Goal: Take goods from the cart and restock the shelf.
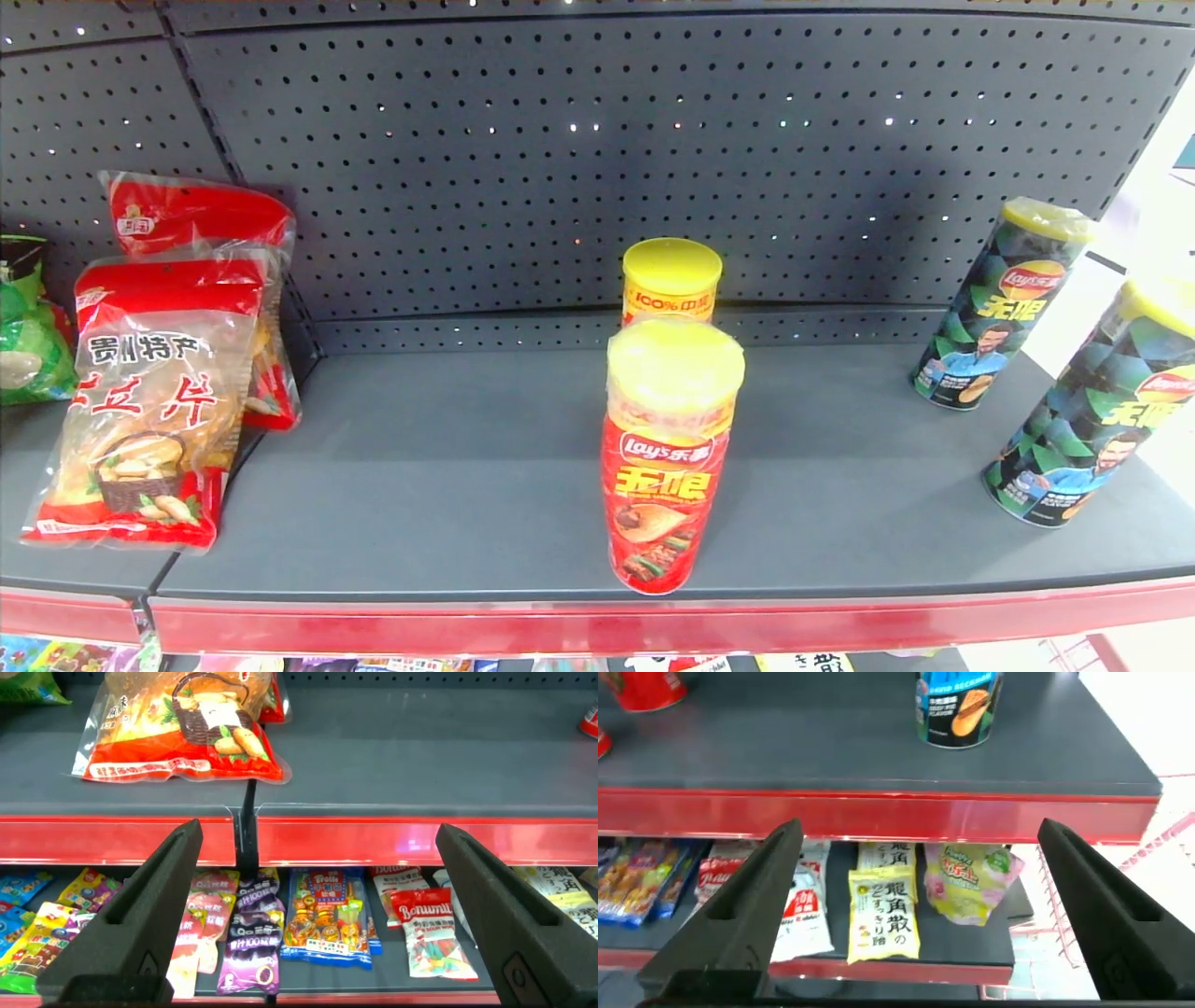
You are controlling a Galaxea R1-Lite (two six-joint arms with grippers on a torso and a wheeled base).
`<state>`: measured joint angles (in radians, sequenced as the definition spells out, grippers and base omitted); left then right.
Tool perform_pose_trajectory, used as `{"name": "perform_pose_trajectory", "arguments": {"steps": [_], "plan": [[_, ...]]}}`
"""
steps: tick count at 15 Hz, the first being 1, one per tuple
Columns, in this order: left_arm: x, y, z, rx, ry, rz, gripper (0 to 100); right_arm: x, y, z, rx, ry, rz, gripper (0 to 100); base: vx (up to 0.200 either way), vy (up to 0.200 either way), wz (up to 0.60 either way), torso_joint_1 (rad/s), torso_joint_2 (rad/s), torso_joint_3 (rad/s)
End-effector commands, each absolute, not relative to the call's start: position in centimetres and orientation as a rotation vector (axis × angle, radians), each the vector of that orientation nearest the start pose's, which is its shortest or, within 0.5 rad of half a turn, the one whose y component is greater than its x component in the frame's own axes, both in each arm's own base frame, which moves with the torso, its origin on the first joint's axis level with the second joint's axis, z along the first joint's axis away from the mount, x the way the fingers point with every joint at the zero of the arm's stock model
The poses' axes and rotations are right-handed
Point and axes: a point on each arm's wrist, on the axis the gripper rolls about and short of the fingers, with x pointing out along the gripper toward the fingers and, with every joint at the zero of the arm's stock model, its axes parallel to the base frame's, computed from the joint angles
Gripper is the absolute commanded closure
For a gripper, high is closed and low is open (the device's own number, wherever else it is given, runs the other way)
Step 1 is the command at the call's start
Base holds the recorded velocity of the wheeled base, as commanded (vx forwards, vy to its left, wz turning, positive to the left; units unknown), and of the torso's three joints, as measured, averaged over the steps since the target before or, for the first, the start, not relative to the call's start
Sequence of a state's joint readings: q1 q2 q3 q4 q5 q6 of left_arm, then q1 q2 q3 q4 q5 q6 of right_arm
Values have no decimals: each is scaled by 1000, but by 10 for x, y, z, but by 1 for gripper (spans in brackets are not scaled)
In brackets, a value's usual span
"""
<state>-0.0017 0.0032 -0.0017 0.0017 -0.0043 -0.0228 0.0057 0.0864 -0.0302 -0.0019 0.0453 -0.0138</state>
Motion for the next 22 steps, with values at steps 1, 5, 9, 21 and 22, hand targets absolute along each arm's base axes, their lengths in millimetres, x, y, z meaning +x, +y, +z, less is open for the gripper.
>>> {"name": "perform_pose_trajectory", "arguments": {"steps": [1, 5, 9, 21, 22], "plan": [[-23, 0, 76, -23, 5, -6, 0, -24, 1, 83, -33, -37, 29, 0, 0, 0, 0, 0, 0, 0], [-23, 0, 76, -23, 5, -6, 0, -23, -1, 76, -12, -7, -49, 0, 0, 0, 0, 0, 0, 0], [-23, 0, 76, -23, 5, -6, 0, -23, -1, 76, 51, -6, -66, 0, 0, 0, 0, 0, 0, 0], [-23, 0, 76, -23, 5, -6, 0, -23, 0, 76, -41, -3, -17, 0, 0, 0, 0, 0, 0, 0], [-23, 0, 76, -23, 5, -6, 0, -23, 0, 76, -49, -4, -15, 0, 0, 0, 0, 0, 0, 0]]}}
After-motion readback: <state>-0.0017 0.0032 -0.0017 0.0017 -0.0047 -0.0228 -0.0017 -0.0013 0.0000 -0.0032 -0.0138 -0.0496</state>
